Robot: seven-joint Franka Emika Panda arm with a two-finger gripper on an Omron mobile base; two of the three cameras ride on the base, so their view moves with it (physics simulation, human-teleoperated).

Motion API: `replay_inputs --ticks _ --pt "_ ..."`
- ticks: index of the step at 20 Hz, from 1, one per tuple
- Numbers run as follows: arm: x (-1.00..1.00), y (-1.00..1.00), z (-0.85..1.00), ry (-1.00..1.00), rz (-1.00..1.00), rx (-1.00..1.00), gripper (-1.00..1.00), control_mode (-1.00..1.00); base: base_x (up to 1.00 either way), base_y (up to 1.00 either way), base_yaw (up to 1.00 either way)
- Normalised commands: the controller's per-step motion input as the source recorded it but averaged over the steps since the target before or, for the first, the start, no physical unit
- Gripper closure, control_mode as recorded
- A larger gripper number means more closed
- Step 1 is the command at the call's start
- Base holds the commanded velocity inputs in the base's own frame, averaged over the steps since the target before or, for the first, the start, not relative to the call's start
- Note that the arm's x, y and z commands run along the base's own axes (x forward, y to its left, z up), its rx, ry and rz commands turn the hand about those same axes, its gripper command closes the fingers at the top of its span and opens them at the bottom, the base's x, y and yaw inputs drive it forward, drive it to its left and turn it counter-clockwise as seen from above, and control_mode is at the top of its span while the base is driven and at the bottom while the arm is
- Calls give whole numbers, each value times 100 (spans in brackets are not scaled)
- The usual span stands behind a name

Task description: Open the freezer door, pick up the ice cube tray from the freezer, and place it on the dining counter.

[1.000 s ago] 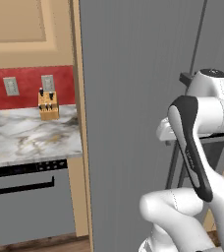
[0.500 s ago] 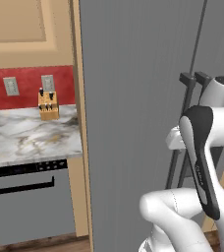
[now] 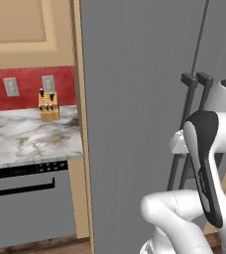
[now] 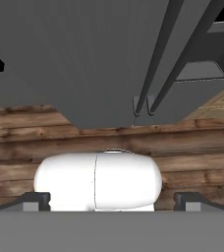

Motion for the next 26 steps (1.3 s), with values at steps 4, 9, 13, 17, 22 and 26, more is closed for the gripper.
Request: replay_inputs --ticks 4,9,13,17,22,26 --pt "0 0 0 0 0 0 -100 -100 0 0 0" --pt "0 0 0 0 0 0 -100 -100 0 0 0" --pt "-5 7 0 0 0 0 -100 -100 0 0 0" --pt "-9 16 -4 0 0 0 -100 -100 0 0 0" --pt "-10 11 -7 0 0 0 -100 -100 0 0 0" --pt "-7 0 -1 0 0 0 -100 100 -3 0 0"
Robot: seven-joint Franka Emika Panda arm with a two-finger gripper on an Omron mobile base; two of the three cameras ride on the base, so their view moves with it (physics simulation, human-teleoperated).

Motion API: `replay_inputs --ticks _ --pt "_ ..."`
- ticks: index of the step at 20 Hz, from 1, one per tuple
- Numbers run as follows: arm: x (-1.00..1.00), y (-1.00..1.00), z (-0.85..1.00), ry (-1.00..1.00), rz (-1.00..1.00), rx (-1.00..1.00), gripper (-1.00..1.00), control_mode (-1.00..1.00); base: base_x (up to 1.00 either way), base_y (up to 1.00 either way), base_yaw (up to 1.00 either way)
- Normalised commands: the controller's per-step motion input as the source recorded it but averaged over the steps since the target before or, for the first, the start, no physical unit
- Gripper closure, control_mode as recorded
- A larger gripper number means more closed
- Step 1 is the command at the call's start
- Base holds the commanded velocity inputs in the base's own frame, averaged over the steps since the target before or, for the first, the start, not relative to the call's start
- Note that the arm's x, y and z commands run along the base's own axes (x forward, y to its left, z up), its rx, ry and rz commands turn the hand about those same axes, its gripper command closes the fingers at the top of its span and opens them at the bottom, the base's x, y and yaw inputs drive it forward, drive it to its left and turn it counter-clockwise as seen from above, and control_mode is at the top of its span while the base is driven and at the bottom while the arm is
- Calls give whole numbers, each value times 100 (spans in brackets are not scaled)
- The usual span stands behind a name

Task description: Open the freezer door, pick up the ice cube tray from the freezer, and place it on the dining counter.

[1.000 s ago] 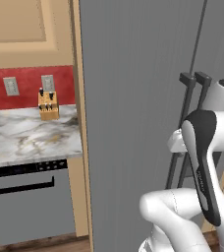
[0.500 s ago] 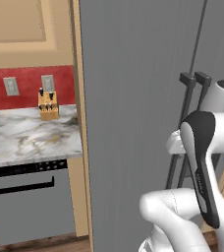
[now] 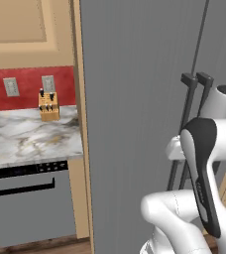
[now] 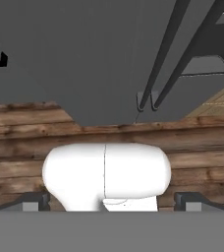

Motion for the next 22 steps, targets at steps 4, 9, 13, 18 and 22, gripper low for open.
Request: replay_inputs --ticks 4,9,13,18,22 --pt "0 0 0 0 0 0 -100 100 -7 11 0" --pt "0 0 0 0 0 0 -100 100 0 33 0" --pt "0 0 0 0 0 0 -100 100 0 34 0" --pt "0 0 0 0 0 0 -100 100 0 17 0" --pt "0 0 0 0 0 0 -100 100 2 28 0"
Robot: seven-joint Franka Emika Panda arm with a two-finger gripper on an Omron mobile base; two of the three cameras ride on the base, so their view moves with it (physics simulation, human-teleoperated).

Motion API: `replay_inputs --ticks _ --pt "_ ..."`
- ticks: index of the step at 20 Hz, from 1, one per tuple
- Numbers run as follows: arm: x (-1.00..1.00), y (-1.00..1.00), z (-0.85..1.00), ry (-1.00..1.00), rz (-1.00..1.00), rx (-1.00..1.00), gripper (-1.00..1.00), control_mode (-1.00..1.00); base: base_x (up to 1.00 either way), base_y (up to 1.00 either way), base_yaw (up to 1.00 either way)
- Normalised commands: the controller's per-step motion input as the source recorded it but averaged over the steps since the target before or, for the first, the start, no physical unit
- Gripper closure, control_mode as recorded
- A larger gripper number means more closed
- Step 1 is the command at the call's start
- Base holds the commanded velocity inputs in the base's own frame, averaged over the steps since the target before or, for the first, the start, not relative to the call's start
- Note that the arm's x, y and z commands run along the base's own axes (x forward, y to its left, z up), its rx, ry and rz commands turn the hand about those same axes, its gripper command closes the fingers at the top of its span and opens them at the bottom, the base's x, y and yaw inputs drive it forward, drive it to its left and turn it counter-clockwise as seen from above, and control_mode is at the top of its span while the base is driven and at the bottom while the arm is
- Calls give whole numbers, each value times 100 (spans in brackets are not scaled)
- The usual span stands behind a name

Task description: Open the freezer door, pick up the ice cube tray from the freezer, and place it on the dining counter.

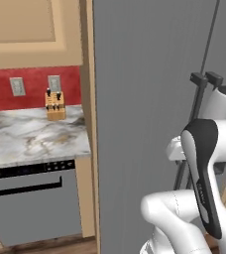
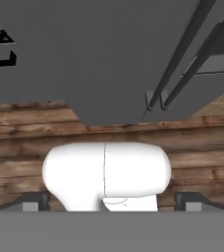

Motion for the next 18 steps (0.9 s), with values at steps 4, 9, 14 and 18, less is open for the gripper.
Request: replay_inputs --ticks 4,9,14,18 --pt "0 0 0 0 0 0 -100 100 6 30 0" --pt "0 0 0 0 0 0 -100 100 1 5 0" --pt "0 -5 0 0 0 0 -100 -100 0 0 0" --pt "-1 -58 0 -7 4 1 -100 -100 0 0 0"
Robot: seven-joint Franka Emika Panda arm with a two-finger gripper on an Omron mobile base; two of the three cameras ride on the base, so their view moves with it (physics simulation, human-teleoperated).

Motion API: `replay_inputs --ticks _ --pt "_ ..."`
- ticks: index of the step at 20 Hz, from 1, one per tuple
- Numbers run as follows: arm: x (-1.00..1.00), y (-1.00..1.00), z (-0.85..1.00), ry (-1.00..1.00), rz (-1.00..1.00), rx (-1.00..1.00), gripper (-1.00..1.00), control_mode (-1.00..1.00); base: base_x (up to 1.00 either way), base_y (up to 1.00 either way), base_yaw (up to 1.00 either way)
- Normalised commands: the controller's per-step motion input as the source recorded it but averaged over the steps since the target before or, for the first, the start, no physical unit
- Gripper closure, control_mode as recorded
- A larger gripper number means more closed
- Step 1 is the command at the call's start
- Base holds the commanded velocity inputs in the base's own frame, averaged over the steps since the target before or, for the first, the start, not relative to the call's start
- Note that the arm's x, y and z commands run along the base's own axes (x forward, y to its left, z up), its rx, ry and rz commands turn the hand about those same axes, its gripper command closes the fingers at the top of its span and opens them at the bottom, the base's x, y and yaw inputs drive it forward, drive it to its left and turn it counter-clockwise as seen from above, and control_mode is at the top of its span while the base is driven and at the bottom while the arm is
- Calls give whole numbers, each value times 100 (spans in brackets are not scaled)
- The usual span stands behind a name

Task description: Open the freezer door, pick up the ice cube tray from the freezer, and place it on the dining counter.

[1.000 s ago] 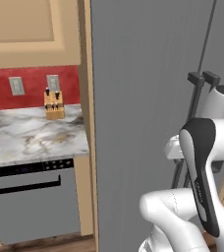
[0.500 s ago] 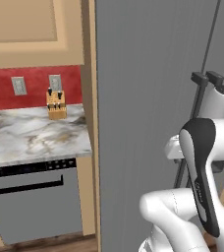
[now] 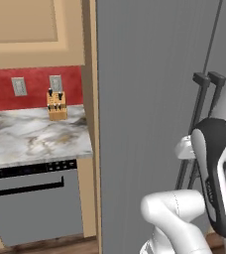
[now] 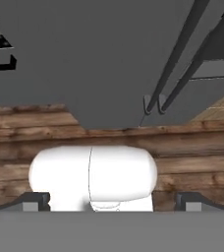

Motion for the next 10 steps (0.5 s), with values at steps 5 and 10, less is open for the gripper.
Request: replay_inputs --ticks 5,10 --pt "0 -67 0 -14 2 3 -100 -100 0 0 0" --pt "0 -57 0 -23 2 4 -100 -100 0 0 0"
